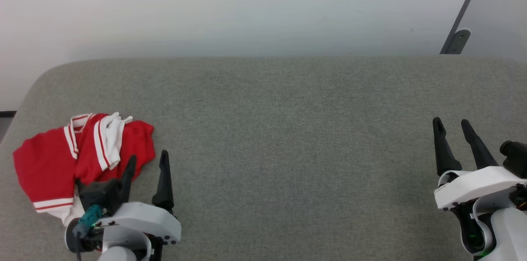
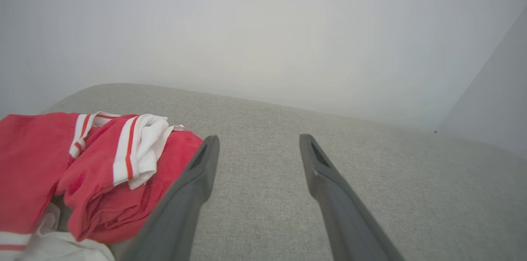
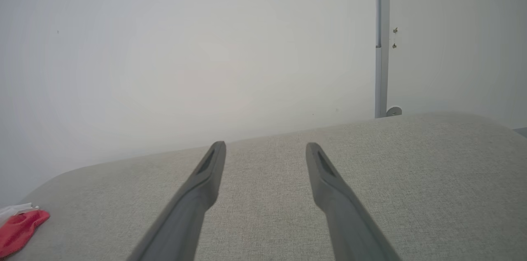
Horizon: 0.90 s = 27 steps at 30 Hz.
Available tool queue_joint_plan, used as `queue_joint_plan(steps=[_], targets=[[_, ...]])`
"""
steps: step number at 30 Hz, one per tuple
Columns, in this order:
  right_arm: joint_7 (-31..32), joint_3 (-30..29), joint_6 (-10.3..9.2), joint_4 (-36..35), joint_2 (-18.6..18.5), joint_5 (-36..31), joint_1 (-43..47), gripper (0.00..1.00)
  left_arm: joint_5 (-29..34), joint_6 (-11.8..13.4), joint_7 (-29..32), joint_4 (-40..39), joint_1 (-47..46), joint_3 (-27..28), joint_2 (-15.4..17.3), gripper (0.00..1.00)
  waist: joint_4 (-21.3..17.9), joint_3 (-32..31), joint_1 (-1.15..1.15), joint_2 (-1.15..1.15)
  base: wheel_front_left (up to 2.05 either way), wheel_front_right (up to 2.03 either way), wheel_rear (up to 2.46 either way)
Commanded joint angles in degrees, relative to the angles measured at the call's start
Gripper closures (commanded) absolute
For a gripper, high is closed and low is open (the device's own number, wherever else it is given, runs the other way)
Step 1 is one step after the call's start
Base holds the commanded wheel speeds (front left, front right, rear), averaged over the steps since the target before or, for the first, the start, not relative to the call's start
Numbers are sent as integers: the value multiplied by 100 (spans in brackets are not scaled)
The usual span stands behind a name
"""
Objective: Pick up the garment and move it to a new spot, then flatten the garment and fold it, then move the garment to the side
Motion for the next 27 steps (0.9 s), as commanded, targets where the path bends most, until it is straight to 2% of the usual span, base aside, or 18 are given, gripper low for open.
queue_joint_plan(steps=[1,13,27], targets=[[-66,-37,-5,-43,-54,-149,-95,0,131,-23,-62,-74,-81,32,-2,0,3,-5,0,0,0,0,0],[-220,-14,-6,-15,-89,-426,-105,0,623,-257,-217,-7,-24,151,-95,0,-8,29,0,0,0,0,0],[-371,-77,-7,-59,-88,-693,-137,0,1257,-415,-368,66,43,326,-235,0,23,21,0,0,0,0,0]])
